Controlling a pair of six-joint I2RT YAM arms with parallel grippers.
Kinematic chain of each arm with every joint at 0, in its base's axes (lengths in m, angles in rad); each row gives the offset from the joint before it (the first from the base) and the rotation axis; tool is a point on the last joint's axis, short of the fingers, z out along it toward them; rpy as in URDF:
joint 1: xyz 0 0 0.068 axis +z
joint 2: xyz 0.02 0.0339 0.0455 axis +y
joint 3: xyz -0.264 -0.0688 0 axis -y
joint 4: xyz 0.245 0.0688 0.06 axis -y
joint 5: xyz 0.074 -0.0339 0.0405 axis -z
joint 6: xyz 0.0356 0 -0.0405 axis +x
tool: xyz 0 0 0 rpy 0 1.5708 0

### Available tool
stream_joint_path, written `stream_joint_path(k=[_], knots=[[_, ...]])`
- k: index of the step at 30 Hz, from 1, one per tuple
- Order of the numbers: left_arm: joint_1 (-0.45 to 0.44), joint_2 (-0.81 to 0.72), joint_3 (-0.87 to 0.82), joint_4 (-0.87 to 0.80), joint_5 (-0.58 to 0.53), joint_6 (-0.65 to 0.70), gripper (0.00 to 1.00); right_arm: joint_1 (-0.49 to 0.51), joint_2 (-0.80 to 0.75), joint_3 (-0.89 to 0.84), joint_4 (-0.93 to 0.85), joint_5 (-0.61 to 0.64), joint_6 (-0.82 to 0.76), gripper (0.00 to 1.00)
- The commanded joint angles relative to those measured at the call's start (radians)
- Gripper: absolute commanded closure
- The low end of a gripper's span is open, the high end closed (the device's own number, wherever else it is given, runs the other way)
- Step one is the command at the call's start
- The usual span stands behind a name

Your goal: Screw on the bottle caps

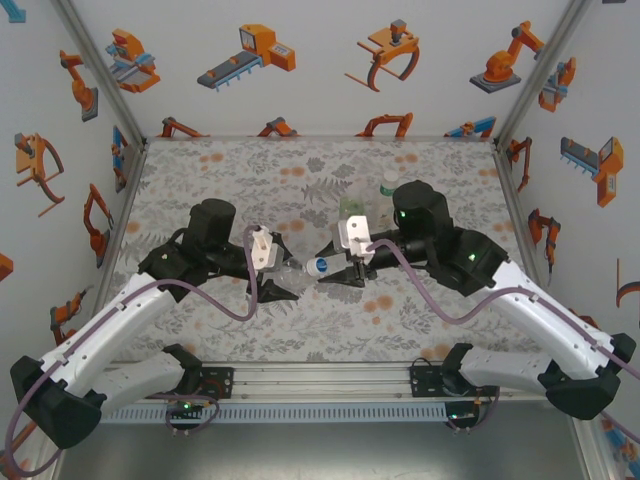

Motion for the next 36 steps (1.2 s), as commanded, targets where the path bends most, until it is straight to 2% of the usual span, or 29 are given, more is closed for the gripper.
stream_joint_path(k=[1, 5, 8, 12, 16, 18, 24, 28, 32, 36], knots=[[0.002, 0.001, 0.032, -0.018, 0.001, 0.021, 1.00, -0.001, -0.004, 0.029, 0.026, -0.027, 0.003, 0.55], [0.002, 0.003, 0.033, -0.018, 0.000, 0.019, 1.00, 0.000, -0.004, 0.030, 0.039, -0.028, 0.011, 0.55], [0.002, 0.001, 0.032, -0.018, -0.003, 0.022, 1.00, 0.000, -0.002, 0.030, 0.032, -0.014, 0.012, 0.60], [0.003, 0.001, 0.031, -0.018, -0.013, 0.022, 1.00, 0.001, 0.001, 0.028, 0.030, 0.024, 0.019, 0.75], [0.002, -0.009, 0.032, -0.014, -0.063, 0.018, 1.00, 0.000, -0.008, 0.001, 0.083, 0.157, 0.116, 1.00], [0.001, -0.017, 0.025, -0.002, -0.080, 0.014, 1.00, 0.000, -0.017, -0.032, 0.138, 0.220, 0.204, 1.00], [0.002, -0.038, 0.002, 0.046, -0.159, -0.010, 1.00, 0.001, -0.031, -0.142, 0.342, 0.370, 0.650, 1.00], [0.002, -0.043, -0.008, 0.074, -0.226, -0.031, 1.00, 0.001, -0.058, -0.216, 0.430, 0.538, 0.978, 1.00], [0.003, -0.053, -0.019, 0.098, -0.265, -0.043, 1.00, 0.001, -0.072, -0.251, 0.386, 0.711, 1.335, 1.00], [0.007, -0.054, -0.024, 0.111, -0.279, -0.050, 1.00, 0.001, -0.062, -0.250, 0.303, 0.765, 1.603, 1.00]])
